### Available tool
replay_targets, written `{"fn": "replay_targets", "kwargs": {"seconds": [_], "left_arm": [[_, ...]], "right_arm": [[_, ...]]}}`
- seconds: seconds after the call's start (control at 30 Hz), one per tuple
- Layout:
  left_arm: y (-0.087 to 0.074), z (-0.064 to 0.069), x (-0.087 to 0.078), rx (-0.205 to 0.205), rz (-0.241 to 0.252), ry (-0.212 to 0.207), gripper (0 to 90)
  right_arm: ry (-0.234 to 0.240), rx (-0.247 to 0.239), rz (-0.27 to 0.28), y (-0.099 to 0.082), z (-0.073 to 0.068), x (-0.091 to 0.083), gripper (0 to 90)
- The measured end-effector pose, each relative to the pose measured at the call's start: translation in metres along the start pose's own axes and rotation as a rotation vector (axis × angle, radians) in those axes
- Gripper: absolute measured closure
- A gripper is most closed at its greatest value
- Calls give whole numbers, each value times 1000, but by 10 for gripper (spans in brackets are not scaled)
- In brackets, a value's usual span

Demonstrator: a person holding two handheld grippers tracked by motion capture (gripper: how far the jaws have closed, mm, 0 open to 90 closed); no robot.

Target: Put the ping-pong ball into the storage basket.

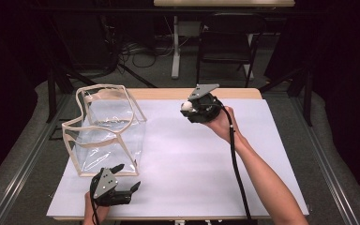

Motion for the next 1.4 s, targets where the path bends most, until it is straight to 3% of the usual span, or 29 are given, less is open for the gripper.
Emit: {"fn": "replay_targets", "kwargs": {"seconds": [0.53, 1.4], "left_arm": [[1, 1, 1, 0, -3, -2, 162], [0, 0, 1, 1, 0, 0, 162]], "right_arm": [[14, 4, 21, 11, 0, -2, 514], [49, -54, 34, 42, -25, 8, 514]]}}
Point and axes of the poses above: each handheld gripper's, and its own axes: x roughly forward along the jaws, y roughly out of its top, z roughly to its right, the point moved 5 cm from there along x, roughly forward along the jaws, and after that the axes turned 15 degrees about x, right-handed, at the moved point
